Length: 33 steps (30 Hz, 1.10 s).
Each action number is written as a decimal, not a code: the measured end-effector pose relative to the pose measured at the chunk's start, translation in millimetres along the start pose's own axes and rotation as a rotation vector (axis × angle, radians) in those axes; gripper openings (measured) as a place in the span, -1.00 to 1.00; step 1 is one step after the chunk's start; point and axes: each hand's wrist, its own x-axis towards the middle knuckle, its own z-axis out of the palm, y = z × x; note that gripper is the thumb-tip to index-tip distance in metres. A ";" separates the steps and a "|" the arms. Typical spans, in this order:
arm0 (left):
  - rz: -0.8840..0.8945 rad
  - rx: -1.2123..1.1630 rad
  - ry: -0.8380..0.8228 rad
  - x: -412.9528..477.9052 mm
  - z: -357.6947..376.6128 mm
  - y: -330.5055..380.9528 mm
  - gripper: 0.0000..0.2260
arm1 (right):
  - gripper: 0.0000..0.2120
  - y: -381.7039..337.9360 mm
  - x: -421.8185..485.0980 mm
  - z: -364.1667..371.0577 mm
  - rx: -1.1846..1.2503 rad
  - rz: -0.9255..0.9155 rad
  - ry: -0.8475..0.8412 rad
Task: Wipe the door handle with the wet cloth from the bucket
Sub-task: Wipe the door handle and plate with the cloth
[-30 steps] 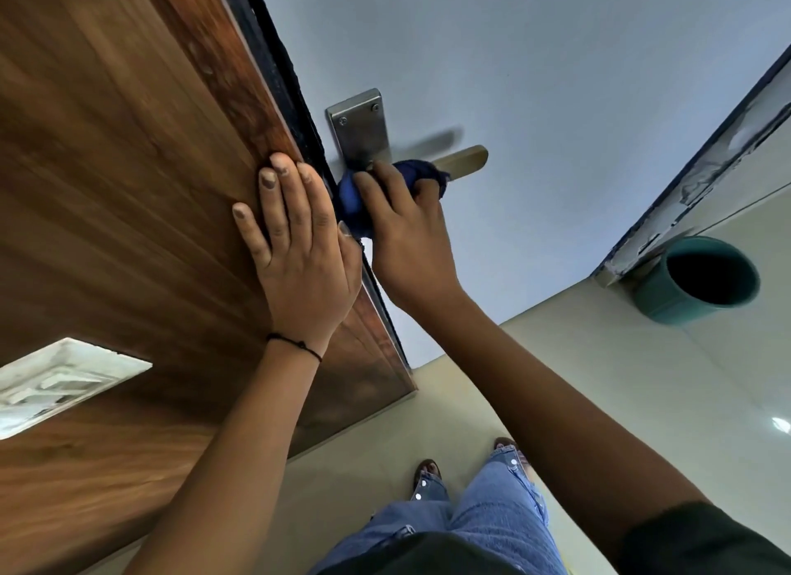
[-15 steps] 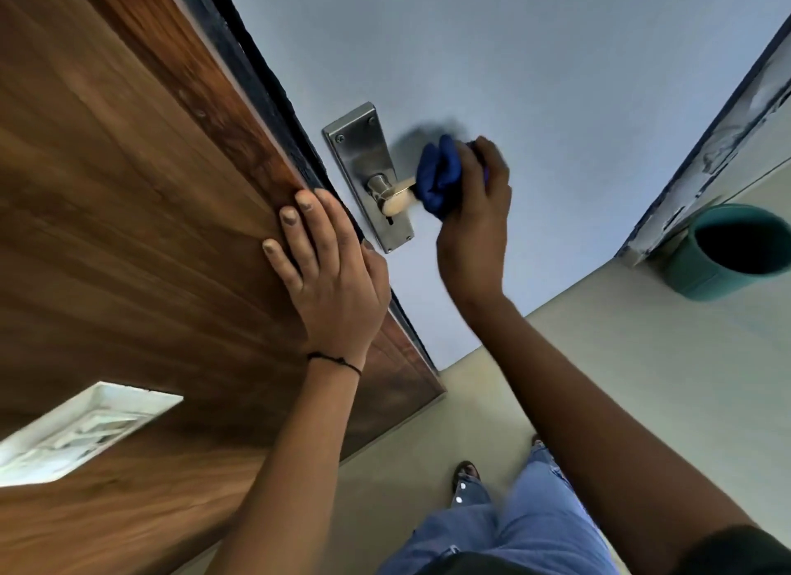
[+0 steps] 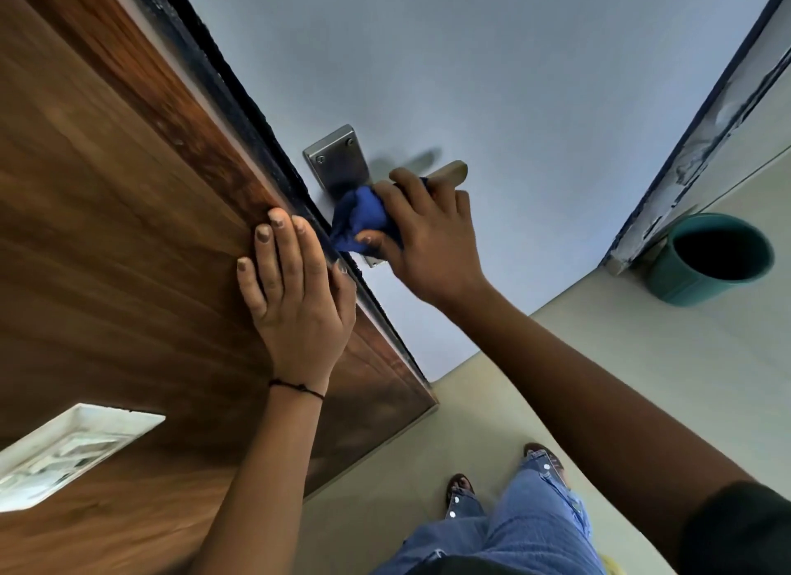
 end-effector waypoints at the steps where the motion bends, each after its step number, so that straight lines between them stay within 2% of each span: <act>1: 0.014 0.010 -0.003 -0.3 0.2 -2.2 -0.28 | -0.57 3.3 2.4 -1.3 0.011 0.026 -0.001; 4: 0.016 0.030 -0.007 0.7 2.0 -2.8 -0.26 | -0.61 22.1 15.0 -8.0 0.152 0.266 0.055; 6: 0.016 0.048 -0.013 1.5 2.9 -0.8 -0.26 | -0.64 40.1 26.5 -14.2 0.360 0.480 0.061; 10: -0.010 0.058 -0.002 0.8 5.0 1.5 -0.26 | -0.70 48.4 25.8 -10.7 0.965 0.858 0.010; 15: -0.002 0.039 0.005 2.3 4.9 2.2 -0.26 | -0.73 22.2 20.4 -1.0 1.916 1.230 0.277; 17: -0.009 0.034 0.006 1.0 5.5 1.9 -0.26 | -0.71 2.9 13.2 6.4 2.145 1.298 0.345; 19: -0.009 0.023 0.013 0.0 5.3 2.2 -0.27 | -0.61 -25.5 0.5 14.9 2.257 1.365 0.261; 21: -0.001 0.019 0.004 0.5 4.5 1.8 -0.28 | -0.54 -51.3 -11.1 22.2 2.401 1.451 0.092; 23: 0.006 0.014 -0.017 0.4 3.4 1.5 -0.29 | -0.54 -65.7 -18.3 25.6 2.483 1.531 -0.025; 24: 0.008 0.011 -0.024 0.2 3.1 1.4 -0.28 | -0.56 -66.5 -19.9 26.5 2.484 1.538 -0.032; 26: 0.008 0.016 -0.028 -0.5 2.6 1.0 -0.29 | -0.58 -59.2 -18.2 24.4 2.397 1.507 0.013; 29: 0.006 0.007 -0.018 0.3 2.5 1.5 -0.30 | -0.61 -28.4 -6.3 13.8 2.238 1.386 0.196; 31: 0.012 -0.012 -0.014 1.5 1.5 2.9 -0.33 | -0.61 -17.4 -0.7 7.3 2.160 1.295 0.260; 33: 0.012 -0.031 -0.014 1.1 1.5 2.4 -0.35 | -0.63 -26.8 -8.3 9.4 1.959 1.249 0.175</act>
